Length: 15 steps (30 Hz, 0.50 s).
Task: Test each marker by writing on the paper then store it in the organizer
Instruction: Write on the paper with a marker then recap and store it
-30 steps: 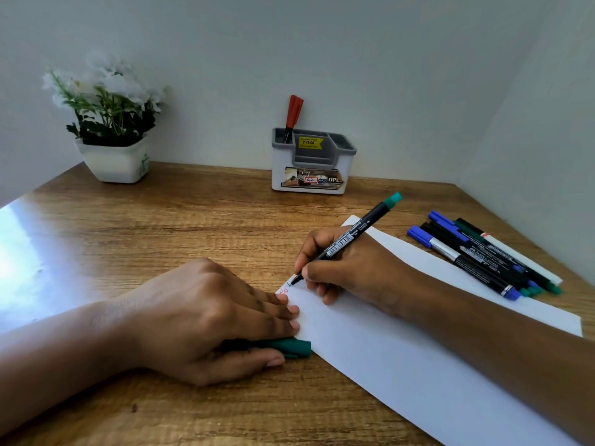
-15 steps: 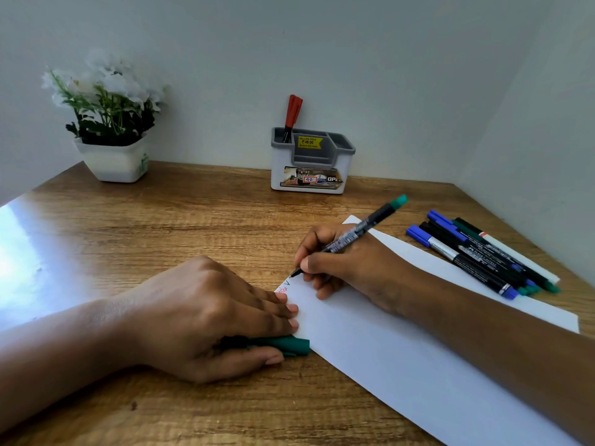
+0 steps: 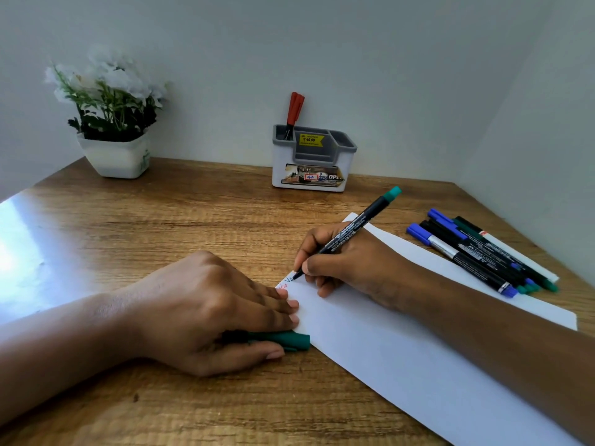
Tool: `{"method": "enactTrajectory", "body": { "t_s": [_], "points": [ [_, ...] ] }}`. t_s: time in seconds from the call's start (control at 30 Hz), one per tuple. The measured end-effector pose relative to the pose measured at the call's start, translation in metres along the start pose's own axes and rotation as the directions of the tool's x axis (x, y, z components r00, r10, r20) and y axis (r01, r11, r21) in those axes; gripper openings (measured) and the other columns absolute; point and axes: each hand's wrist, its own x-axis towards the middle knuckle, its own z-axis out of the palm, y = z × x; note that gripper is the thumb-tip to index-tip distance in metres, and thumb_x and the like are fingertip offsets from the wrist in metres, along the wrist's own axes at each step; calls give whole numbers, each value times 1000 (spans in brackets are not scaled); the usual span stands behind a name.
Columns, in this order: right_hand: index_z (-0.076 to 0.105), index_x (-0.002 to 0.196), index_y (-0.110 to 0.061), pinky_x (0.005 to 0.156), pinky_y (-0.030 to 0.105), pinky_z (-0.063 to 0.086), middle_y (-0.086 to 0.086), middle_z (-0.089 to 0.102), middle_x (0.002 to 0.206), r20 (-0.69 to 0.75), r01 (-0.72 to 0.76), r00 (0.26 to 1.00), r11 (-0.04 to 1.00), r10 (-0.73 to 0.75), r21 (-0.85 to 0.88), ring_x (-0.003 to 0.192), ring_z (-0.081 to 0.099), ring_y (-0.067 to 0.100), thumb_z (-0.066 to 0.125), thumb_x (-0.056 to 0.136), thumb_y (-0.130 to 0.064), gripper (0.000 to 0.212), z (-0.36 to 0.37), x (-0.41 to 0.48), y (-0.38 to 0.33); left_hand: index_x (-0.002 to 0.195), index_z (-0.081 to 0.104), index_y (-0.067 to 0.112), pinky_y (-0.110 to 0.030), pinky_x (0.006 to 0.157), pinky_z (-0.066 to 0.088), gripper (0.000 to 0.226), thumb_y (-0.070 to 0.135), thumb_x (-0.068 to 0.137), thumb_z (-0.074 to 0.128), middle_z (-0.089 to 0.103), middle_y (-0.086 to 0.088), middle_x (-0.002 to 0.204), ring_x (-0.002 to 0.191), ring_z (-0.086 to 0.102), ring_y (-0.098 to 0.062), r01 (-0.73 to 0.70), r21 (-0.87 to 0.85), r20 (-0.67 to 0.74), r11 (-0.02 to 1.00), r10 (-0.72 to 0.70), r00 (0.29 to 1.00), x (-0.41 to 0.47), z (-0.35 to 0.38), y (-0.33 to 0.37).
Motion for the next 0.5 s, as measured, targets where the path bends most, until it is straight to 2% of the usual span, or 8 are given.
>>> {"method": "enactTrajectory", "body": {
  "t_s": [0.3, 0.5],
  "points": [
    [65, 80, -7, 49, 19, 49, 4, 61, 63, -37, -14, 999, 1000, 14, -5, 54, 57, 7, 61, 83, -4, 6, 2, 1, 1, 116, 59, 36, -33, 78, 57, 29, 46, 89, 59, 69, 16, 110, 99, 65, -2, 24, -9, -4, 1000, -24, 1000, 0, 4, -2],
    [64, 83, 3, 48, 19, 50, 5, 59, 61, -60, -20, 998, 1000, 21, 22, 51, 56, 6, 60, 82, -1, 6, 1, 1, 2, 116, 60, 36, -34, 80, 57, 31, 50, 89, 57, 69, 17, 110, 100, 65, -2, 35, -10, -1, 999, -35, 999, 0, 6, -3]
  ]
}}
